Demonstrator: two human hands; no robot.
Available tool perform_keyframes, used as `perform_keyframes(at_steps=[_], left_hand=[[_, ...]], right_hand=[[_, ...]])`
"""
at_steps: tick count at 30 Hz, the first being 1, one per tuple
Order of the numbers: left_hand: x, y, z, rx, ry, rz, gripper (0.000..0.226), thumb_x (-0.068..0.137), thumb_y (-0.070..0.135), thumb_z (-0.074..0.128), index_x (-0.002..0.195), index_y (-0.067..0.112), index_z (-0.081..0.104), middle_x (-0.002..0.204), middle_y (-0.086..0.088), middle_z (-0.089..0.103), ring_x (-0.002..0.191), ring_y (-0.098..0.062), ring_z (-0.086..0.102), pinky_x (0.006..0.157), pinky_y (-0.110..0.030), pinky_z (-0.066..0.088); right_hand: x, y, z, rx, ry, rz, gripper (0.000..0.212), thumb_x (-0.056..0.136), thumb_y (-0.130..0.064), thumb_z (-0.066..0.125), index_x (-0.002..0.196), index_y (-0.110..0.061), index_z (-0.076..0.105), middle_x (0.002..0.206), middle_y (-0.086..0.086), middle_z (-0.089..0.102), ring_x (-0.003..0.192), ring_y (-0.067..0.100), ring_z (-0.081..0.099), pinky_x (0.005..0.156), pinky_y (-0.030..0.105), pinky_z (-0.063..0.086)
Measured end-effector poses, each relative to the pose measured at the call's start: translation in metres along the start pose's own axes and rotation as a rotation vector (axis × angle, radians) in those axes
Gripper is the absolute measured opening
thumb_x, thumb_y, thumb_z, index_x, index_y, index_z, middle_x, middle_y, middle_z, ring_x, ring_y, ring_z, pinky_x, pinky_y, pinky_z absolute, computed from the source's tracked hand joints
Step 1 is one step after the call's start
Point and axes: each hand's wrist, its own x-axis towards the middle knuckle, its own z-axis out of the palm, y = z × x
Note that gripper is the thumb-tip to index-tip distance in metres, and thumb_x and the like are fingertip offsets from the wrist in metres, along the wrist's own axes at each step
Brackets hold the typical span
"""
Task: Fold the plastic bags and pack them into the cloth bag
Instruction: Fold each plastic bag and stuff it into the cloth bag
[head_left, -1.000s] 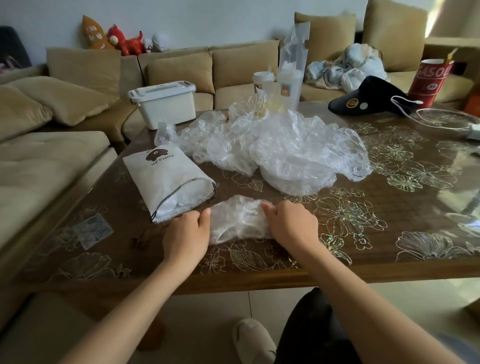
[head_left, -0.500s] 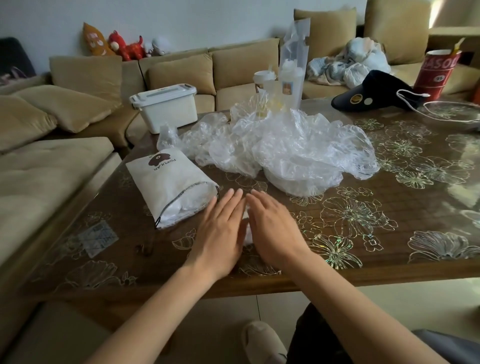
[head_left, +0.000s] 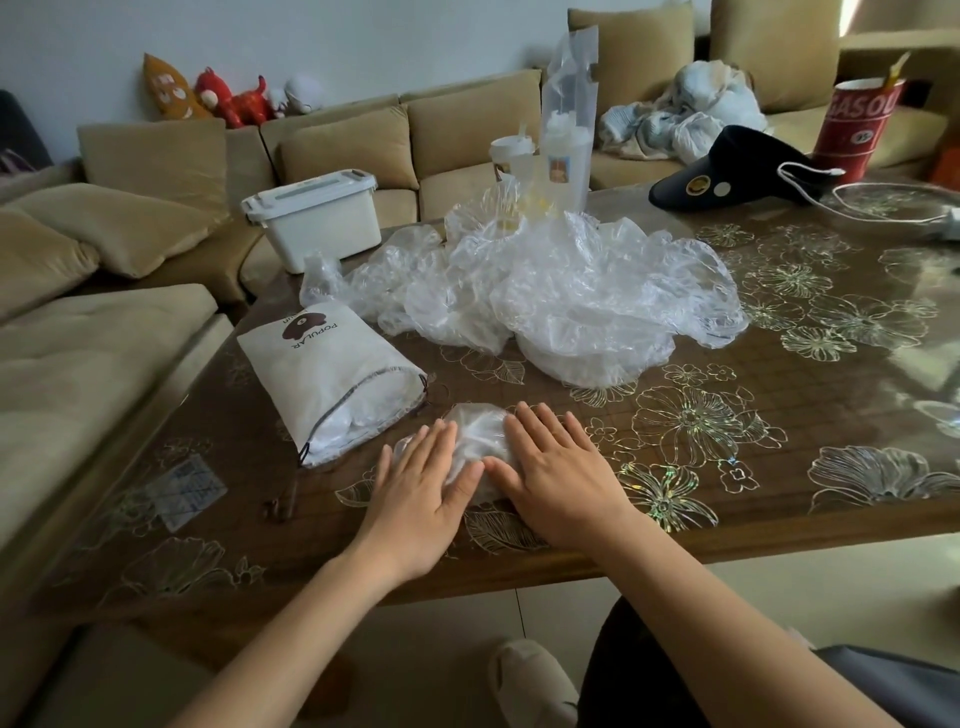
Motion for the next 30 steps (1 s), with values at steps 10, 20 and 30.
perform_keyframes(at_steps=[10, 20, 30], left_hand=[[0.031, 0.015, -0.034, -0.196, 0.148, -0.101, 0.038, 0.097, 0.021, 0.047, 0.135, 0.015, 0.047, 0.138, -0.005, 0.049, 0.128, -0.02, 0.043, 0.108, -0.035, 0.034], [0.044, 0.023, -0.073, -0.449, -0.186, -0.248, 0.009, 0.082, 0.011, 0.067, 0.074, 0.014, 0.064, 0.084, 0.0, 0.061, 0.075, -0.013, 0.055, 0.072, -0.029, 0.047], [-0.009, 0.033, -0.083, -1.66, 0.004, -0.306, 0.035, 0.073, 0.017, 0.061, 0.108, 0.009, 0.062, 0.096, -0.006, 0.071, 0.083, -0.018, 0.068, 0.073, -0.031, 0.056]], right_hand=[[-0.005, 0.0, -0.029, 0.23, 0.26, 0.058, 0.045, 0.101, -0.037, 0.032, 0.139, -0.014, 0.04, 0.146, 0.006, 0.04, 0.136, 0.021, 0.031, 0.111, 0.032, 0.02], [-0.007, 0.019, -0.058, 0.628, 0.221, 0.31, 0.032, 0.092, -0.012, 0.05, 0.124, -0.01, 0.053, 0.114, 0.005, 0.061, 0.092, 0.014, 0.056, 0.082, 0.028, 0.048], [-0.013, 0.021, -0.069, 1.555, -0.256, 0.193, 0.098, 0.066, -0.056, 0.068, 0.143, -0.006, 0.033, 0.138, 0.023, 0.046, 0.125, 0.033, 0.049, 0.105, 0.042, 0.041]])
